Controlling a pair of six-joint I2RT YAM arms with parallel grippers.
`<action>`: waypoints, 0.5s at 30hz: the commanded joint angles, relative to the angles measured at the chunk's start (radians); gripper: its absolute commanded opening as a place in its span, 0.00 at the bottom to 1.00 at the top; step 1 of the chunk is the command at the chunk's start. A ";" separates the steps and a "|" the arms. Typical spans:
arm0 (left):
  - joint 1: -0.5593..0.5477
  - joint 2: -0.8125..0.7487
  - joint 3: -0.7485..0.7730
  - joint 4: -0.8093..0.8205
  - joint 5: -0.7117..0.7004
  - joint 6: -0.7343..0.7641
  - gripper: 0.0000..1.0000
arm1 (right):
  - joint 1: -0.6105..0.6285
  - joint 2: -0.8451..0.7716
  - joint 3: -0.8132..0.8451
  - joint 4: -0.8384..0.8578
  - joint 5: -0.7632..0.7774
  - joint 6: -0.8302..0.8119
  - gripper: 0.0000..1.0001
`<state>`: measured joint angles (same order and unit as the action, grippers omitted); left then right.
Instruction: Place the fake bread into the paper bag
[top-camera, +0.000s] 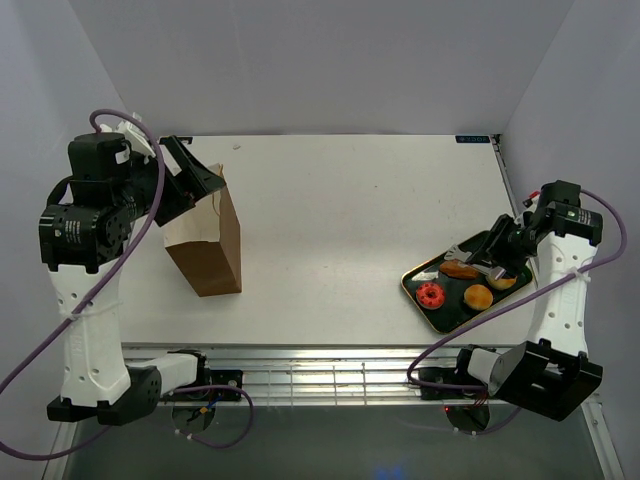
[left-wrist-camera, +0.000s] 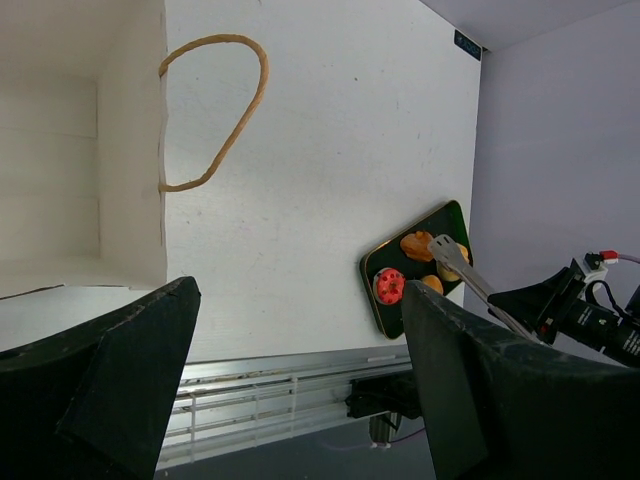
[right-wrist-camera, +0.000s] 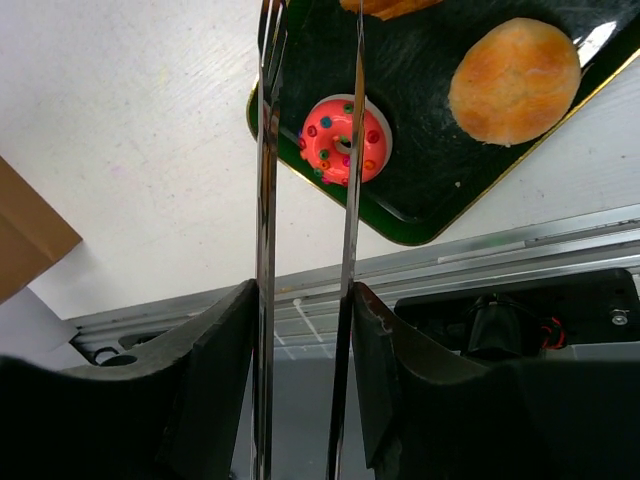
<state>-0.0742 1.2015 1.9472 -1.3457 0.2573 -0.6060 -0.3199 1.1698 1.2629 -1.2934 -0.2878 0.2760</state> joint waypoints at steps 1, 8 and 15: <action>-0.003 0.004 0.016 0.034 0.043 0.020 0.93 | -0.031 0.019 0.036 -0.007 0.042 -0.008 0.48; -0.002 0.053 0.058 0.034 0.063 -0.003 0.92 | -0.097 0.062 0.043 -0.012 0.026 0.019 0.48; -0.003 0.075 0.065 0.042 0.074 -0.006 0.92 | -0.128 0.079 0.035 -0.015 0.012 0.035 0.49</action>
<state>-0.0742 1.2831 1.9854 -1.3205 0.3054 -0.6136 -0.4381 1.2613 1.2739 -1.2938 -0.2562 0.2955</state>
